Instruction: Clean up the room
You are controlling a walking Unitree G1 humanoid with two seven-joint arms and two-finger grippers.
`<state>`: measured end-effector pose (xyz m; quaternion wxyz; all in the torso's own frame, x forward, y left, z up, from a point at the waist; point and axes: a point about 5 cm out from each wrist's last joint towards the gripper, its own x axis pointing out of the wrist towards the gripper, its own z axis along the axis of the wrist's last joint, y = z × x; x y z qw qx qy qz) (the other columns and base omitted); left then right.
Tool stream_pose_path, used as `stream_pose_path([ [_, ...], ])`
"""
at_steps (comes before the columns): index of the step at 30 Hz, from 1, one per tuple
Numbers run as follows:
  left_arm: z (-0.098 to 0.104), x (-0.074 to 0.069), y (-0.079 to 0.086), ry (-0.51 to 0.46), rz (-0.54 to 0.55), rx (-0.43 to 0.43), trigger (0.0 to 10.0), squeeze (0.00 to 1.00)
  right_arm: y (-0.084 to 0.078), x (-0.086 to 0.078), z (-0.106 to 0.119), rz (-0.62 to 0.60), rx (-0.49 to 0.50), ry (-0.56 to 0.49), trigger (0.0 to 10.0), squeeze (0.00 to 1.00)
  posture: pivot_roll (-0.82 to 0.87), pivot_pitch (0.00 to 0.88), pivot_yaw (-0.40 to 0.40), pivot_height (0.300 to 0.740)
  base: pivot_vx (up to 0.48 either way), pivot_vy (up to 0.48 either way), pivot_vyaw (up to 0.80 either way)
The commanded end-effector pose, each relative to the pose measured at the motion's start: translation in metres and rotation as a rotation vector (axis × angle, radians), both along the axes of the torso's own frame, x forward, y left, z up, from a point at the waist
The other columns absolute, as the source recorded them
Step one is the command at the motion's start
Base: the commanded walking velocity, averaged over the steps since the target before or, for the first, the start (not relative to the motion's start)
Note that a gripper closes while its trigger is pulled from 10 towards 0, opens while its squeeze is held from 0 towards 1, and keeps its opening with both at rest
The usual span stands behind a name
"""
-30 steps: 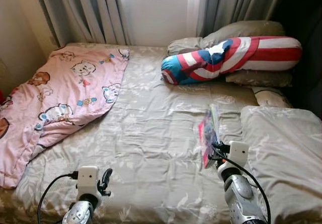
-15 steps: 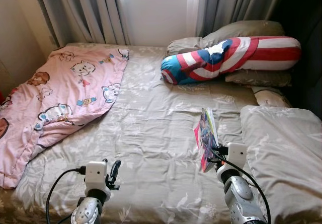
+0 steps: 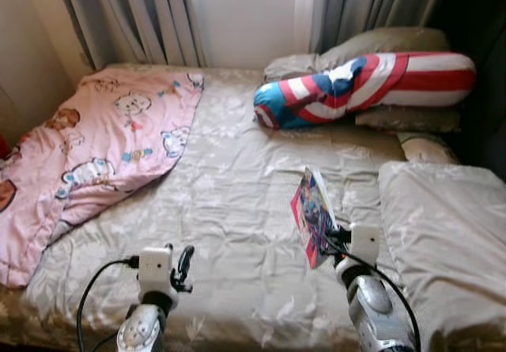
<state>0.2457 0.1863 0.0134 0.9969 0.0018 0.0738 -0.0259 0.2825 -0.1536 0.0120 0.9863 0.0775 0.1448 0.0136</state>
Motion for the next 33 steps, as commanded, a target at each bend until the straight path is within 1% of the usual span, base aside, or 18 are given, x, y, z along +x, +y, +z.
stream_pose_path([
  [1,-0.0022,-0.0020,0.0000,0.018,0.002,-0.008,10.0,0.00,-0.0037,0.0058,0.0090,-0.013,-0.010,-0.053,10.0,0.00,0.00,0.011,-0.003,0.686,0.000,0.000,0.00],
  [7,-0.0012,-0.0004,-0.0020,0.019,-0.001,-0.012,10.0,0.00,-0.0052,0.0058,0.0079,-0.017,-0.024,-0.042,10.0,0.00,0.00,0.003,-0.004,0.686,0.000,0.000,0.00],
  [10,-0.0017,0.0001,-0.0025,0.022,-0.002,-0.014,10.0,0.00,-0.0048,0.0071,0.0051,-0.012,-0.051,-0.007,10.0,0.00,0.00,0.000,-0.006,0.686,0.000,0.000,0.00],
  [13,-0.0019,-0.0001,-0.0023,0.023,-0.002,-0.015,10.0,0.00,-0.0028,0.0081,0.0076,0.001,-0.058,-0.029,10.0,0.00,0.00,0.000,-0.006,0.666,0.000,0.000,0.00],
  [18,-0.0027,-0.0002,-0.0021,0.026,0.001,-0.017,10.0,0.00,-0.0022,0.0085,0.0095,-0.005,-0.047,-0.051,10.0,0.00,0.00,0.000,-0.009,0.666,0.000,0.000,0.00],
  [26,-0.0026,0.0023,-0.0048,0.027,-0.007,-0.021,10.0,0.00,-0.0032,0.0081,0.0086,-0.012,-0.060,-0.045,10.0,0.00,0.00,0.000,-0.010,0.666,0.000,0.000,0.00],
  [33,-0.0018,0.0037,-0.0026,0.026,-0.006,-0.021,10.0,0.00,-0.0045,0.0072,0.0073,-0.018,-0.065,-0.039,10.0,0.00,0.00,0.002,-0.010,0.666,0.000,0.000,0.00],
])
